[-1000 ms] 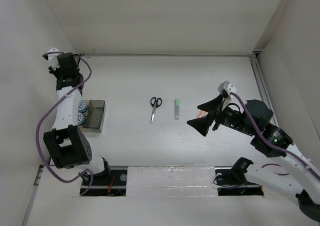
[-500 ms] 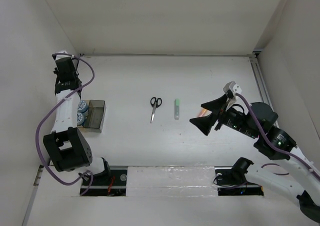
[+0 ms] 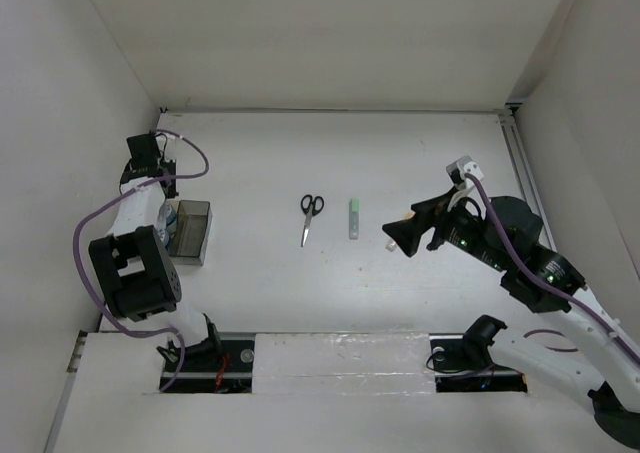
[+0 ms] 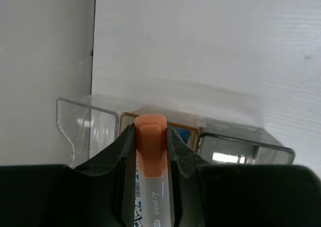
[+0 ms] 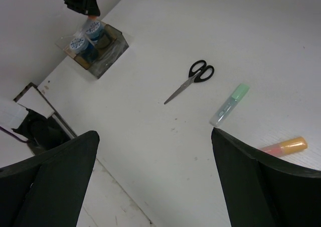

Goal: Sort the stationery into containers
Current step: Pick up the stationery from the corner of the board, then place the stationery in the storage box, then pick up the stationery from the center of the board.

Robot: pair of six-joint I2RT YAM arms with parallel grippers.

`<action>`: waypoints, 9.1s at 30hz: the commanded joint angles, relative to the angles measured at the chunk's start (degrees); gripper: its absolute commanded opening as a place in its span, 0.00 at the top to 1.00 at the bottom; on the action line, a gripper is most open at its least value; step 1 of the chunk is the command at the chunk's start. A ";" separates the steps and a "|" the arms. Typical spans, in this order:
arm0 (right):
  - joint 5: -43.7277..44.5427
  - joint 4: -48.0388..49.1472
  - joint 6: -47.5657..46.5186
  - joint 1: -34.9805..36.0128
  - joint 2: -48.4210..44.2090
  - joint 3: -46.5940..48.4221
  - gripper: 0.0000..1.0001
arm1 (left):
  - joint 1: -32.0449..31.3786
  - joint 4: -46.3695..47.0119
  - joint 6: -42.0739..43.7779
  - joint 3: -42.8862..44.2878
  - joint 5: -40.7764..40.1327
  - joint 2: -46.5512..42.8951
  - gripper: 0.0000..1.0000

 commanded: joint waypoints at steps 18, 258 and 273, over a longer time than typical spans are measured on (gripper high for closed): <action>-3.92 0.91 0.69 1.11 -1.20 1.07 0.00 | 3.83 -5.49 11.99 0.26 -8.90 -4.08 1.00; 25.17 8.73 12.03 1.90 48.63 6.70 0.08 | -11.55 -3.30 -42.67 -14.59 13.68 -37.21 0.00; 24.65 7.67 12.03 2.43 62.77 14.18 0.21 | -11.55 -2.15 -42.67 -14.60 15.97 -37.74 0.00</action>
